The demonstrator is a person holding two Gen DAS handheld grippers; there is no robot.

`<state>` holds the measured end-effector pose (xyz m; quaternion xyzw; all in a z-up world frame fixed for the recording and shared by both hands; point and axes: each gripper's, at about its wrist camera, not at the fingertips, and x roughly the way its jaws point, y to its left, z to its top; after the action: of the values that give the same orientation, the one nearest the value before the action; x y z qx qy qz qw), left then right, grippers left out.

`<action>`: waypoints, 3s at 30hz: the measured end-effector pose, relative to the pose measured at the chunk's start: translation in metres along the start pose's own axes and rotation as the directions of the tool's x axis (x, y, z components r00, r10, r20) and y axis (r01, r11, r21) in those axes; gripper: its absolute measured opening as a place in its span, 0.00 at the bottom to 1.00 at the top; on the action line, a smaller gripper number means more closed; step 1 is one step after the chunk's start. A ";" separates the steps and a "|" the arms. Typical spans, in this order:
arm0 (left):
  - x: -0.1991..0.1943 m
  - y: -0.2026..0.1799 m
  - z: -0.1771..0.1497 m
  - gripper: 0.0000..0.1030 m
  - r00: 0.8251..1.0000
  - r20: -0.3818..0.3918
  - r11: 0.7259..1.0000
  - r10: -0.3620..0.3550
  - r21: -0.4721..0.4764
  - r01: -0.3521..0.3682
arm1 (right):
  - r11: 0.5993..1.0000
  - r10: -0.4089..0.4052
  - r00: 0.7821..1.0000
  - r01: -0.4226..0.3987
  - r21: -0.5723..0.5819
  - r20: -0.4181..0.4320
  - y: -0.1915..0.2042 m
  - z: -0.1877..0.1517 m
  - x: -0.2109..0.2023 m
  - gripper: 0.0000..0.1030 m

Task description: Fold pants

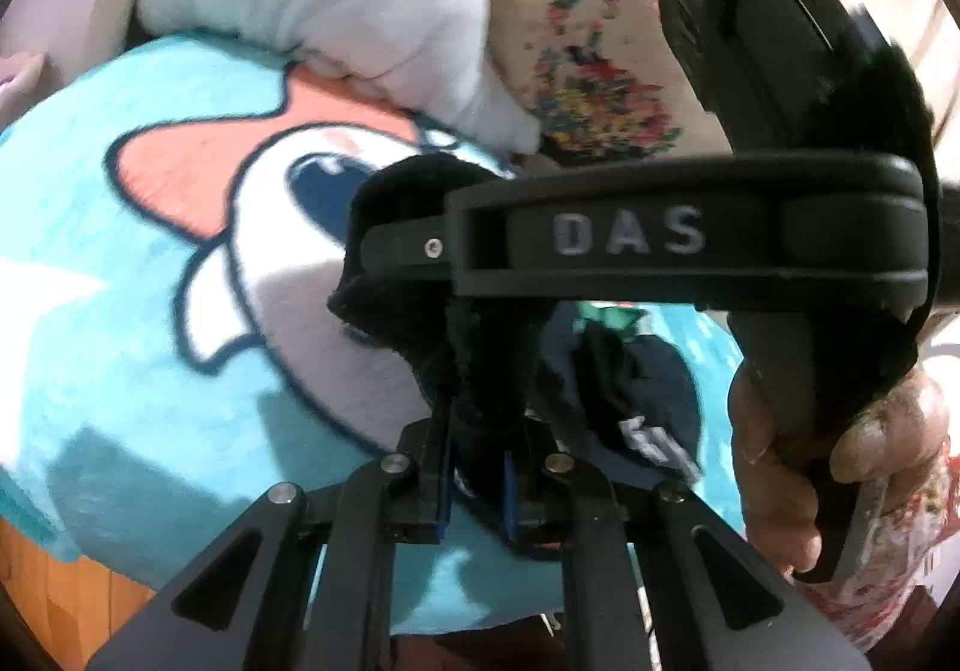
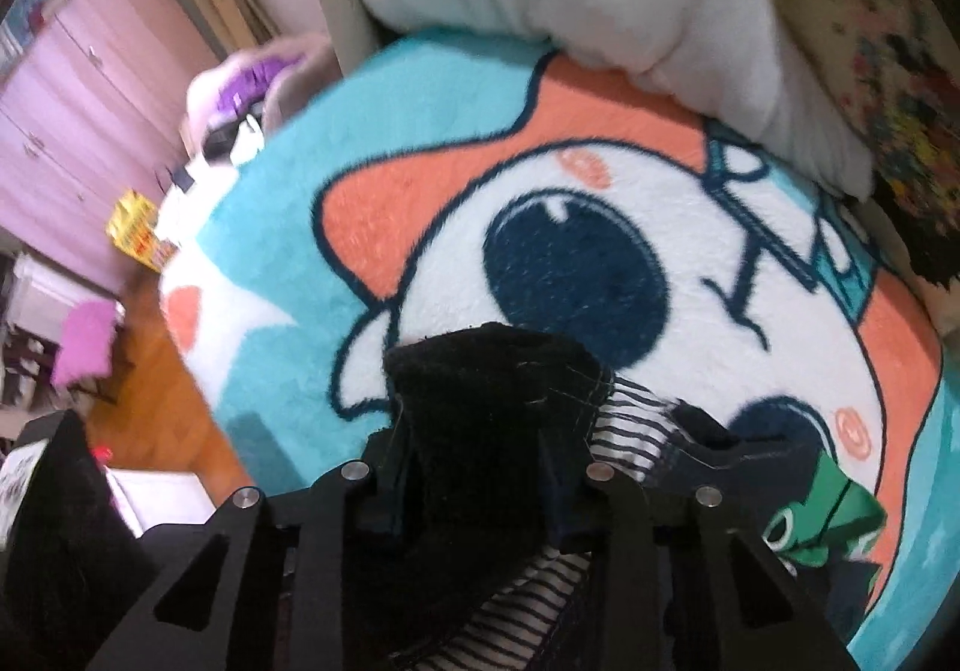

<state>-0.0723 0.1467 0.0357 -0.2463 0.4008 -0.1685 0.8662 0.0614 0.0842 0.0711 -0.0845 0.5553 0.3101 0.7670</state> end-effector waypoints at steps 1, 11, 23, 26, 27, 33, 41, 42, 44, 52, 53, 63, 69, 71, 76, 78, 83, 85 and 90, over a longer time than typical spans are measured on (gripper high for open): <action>-0.001 -0.008 0.002 0.12 1.000 0.000 1.000 -0.009 0.014 0.009 | 1.000 0.017 1.000 -0.017 0.015 0.024 -0.007 -0.004 -0.011 0.33; 0.034 -0.098 0.022 0.12 0.996 -0.049 0.980 -0.075 0.183 0.082 | 0.968 0.102 0.964 -0.152 0.197 0.244 -0.090 -0.058 -0.084 0.33; 0.082 -0.133 0.006 0.19 0.969 -0.217 0.952 -0.116 0.252 0.170 | 0.830 0.186 0.907 -0.351 0.434 0.377 -0.202 -0.143 -0.075 0.34; 0.077 -0.130 0.006 0.29 0.972 -0.204 0.948 -0.119 0.268 0.173 | 0.806 0.177 0.898 -0.367 0.465 0.403 -0.217 -0.155 -0.073 0.38; 0.075 -0.128 0.007 0.33 0.971 -0.200 0.947 -0.134 0.262 0.185 | 0.802 0.159 0.901 -0.357 0.479 0.405 -0.221 -0.159 -0.073 0.42; 0.057 -0.117 0.016 0.46 0.981 -0.137 0.953 -0.134 0.254 0.165 | 0.770 -0.013 0.894 -0.276 0.575 0.447 -0.238 -0.185 -0.092 0.47; 0.100 -0.094 0.006 0.45 0.972 -0.235 0.980 -0.009 0.191 0.056 | 0.722 0.292 0.674 -0.621 0.306 0.679 -0.196 -0.189 -0.123 0.49; 0.101 -0.093 0.005 0.46 0.971 -0.238 0.980 -0.007 0.191 0.054 | 0.707 0.326 0.666 -0.643 0.295 0.671 -0.190 -0.186 -0.117 0.49; 0.101 -0.092 0.005 0.46 0.972 -0.234 0.980 0.003 0.193 0.043 | 0.697 0.329 0.697 -0.635 0.334 0.637 -0.185 -0.183 -0.101 0.49; 0.107 -0.086 0.005 0.48 0.973 -0.233 0.980 0.003 0.193 0.043 | 0.692 0.105 0.802 -0.484 0.536 0.588 -0.218 -0.225 -0.074 0.49; 0.107 -0.086 0.005 0.48 0.973 -0.231 0.979 0.000 0.197 0.047 | 0.674 0.109 0.797 -0.499 0.545 0.594 -0.222 -0.232 -0.073 0.49; 0.061 -0.089 0.020 0.66 0.999 -0.050 0.964 0.005 0.265 0.008 | 0.725 -0.037 0.833 -0.358 0.588 0.552 -0.223 -0.242 -0.089 0.58; 0.046 -0.079 0.036 0.91 0.995 0.102 0.967 0.019 0.250 -0.044 | 0.723 -0.053 0.825 -0.358 0.591 0.563 -0.224 -0.247 -0.092 0.63; 0.057 -0.074 0.042 0.91 0.998 0.051 0.972 0.029 0.230 -0.040 | 0.723 -0.042 0.831 -0.358 0.591 0.555 -0.223 -0.246 -0.088 0.64; 0.088 -0.059 0.041 0.91 0.995 -0.091 0.987 0.044 0.161 -0.029 | 0.725 -0.026 0.843 -0.354 0.591 0.537 -0.221 -0.244 -0.079 0.64; 0.093 -0.061 0.036 0.91 0.993 -0.103 0.984 0.055 0.174 -0.036 | 0.722 -0.022 0.848 -0.354 0.595 0.530 -0.222 -0.244 -0.076 0.66; 0.109 -0.062 0.029 0.91 0.983 -0.183 0.987 -0.005 0.158 0.034 | 0.697 0.008 0.843 -0.390 0.602 0.537 -0.225 -0.249 -0.067 0.69; 0.121 -0.064 0.027 0.91 0.972 -0.232 0.986 -0.041 0.146 0.077 | 0.686 0.027 0.838 -0.412 0.599 0.545 -0.226 -0.251 -0.063 0.70; 0.135 -0.067 0.027 0.91 0.963 -0.255 0.984 -0.085 0.128 0.120 | 0.653 0.073 0.810 -0.479 0.587 0.581 -0.230 -0.253 -0.059 0.71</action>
<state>0.0261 0.0338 0.0061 -0.1813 0.4798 -0.2709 0.8146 -0.0208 -0.2407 -0.0188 0.3921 0.4135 0.1997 0.7971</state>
